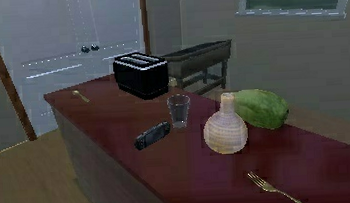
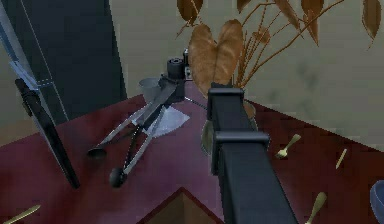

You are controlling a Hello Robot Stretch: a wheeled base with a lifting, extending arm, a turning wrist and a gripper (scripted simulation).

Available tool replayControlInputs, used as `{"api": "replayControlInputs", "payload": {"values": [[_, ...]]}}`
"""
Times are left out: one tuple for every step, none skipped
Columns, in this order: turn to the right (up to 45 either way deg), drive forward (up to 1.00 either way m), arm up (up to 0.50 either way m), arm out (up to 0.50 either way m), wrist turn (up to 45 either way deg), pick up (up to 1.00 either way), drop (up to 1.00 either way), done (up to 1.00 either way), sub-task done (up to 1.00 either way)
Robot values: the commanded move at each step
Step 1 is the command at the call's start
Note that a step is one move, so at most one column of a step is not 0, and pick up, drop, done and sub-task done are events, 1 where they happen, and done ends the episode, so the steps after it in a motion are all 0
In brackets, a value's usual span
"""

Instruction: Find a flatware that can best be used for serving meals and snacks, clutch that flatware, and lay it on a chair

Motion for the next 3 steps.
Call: {"api": "replayControlInputs", "payload": {"values": [[0.0,0.00,0.00,0.00,45.0,0.00,0.00,0.00,0.00],[0.0,0.00,0.00,0.00,45.0,0.00,0.00,0.00,0.00],[0.0,0.00,0.00,0.00,9.0,0.00,0.00,0.00,0.00]]}}
